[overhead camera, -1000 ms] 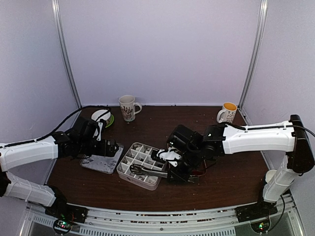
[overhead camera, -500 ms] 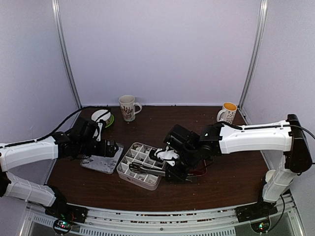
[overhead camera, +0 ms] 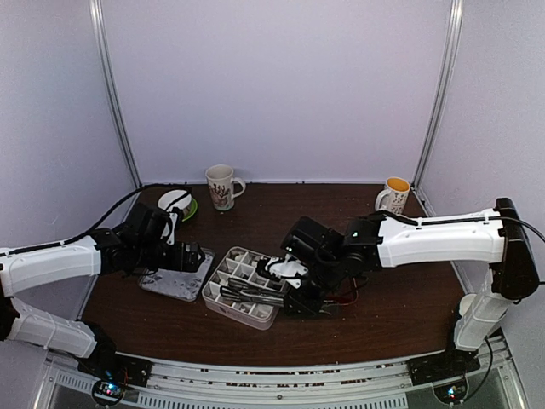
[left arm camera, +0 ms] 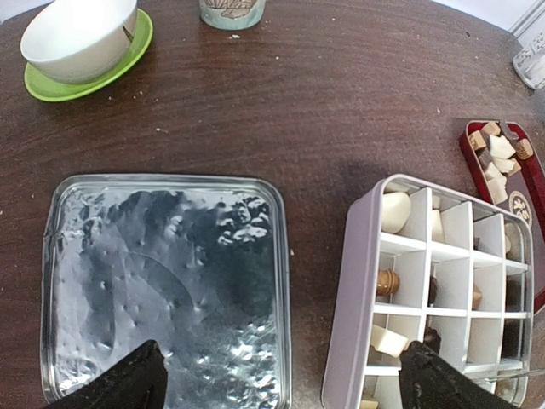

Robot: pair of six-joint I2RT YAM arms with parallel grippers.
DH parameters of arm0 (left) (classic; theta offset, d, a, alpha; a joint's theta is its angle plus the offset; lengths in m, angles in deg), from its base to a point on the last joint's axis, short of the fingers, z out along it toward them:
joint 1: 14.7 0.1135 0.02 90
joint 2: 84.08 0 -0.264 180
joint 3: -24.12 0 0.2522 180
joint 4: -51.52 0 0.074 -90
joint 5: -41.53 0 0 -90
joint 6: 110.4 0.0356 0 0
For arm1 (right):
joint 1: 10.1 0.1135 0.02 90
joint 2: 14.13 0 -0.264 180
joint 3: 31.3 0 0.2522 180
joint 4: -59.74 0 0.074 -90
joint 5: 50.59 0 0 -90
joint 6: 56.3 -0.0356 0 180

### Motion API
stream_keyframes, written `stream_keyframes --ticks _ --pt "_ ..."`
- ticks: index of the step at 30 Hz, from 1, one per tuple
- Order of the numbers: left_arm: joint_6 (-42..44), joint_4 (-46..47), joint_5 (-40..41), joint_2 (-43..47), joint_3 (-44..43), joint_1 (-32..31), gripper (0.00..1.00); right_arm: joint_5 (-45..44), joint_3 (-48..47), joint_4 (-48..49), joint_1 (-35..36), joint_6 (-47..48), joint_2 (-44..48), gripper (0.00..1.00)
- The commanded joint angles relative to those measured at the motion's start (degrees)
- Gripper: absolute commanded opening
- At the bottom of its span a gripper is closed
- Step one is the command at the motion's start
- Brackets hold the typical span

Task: Pack the chocolate
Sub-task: Place the fake chocolate in the empty pocket of the box.

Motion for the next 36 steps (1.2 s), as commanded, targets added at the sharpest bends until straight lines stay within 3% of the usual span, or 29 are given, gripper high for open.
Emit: stream_keyframes --ticks 1,22,36 --pt "0.72 1.06 -0.32 0.5 0.25 0.43 0.98 -1.59 -1.69 1.18 0.3 0.19 0.72 0.34" --pt "0.9 -1.19 1.7 2.32 0.24 0.69 0.98 -4.52 3.8 7.09 -0.47 -1.61 11.3 0.35" --pt "-0.05 0.85 -0.73 4.8 2.69 0.72 0.98 -14.8 16.61 11.77 -6.88 -8.69 23.82 0.33"
